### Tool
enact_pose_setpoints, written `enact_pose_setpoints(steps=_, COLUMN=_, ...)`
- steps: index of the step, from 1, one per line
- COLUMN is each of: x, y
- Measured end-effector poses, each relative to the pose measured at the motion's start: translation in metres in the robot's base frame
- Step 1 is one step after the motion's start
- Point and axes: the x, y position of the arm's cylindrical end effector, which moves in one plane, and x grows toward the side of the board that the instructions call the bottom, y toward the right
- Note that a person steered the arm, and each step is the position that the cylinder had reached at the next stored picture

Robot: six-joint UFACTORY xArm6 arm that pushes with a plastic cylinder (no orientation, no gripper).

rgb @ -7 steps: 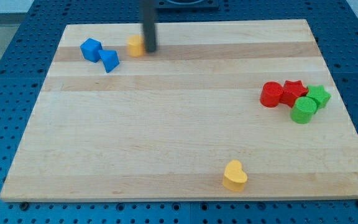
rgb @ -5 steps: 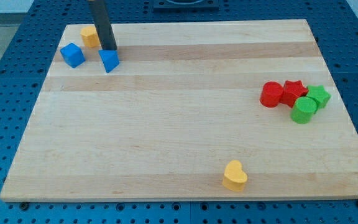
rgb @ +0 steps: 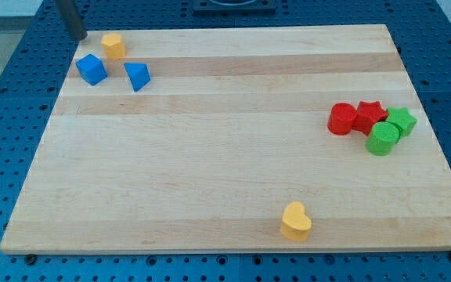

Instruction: Push the cube to the bottom left of the triangle

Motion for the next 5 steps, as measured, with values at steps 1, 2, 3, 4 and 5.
enact_pose_setpoints(steps=1, x=0.0, y=0.0)
enact_pose_setpoints(steps=2, x=0.057, y=0.0)
enact_pose_setpoints(steps=3, x=0.135, y=0.034)
enact_pose_setpoints(steps=4, x=0.225, y=0.111)
enact_pose_setpoints(steps=5, x=0.276, y=0.159)
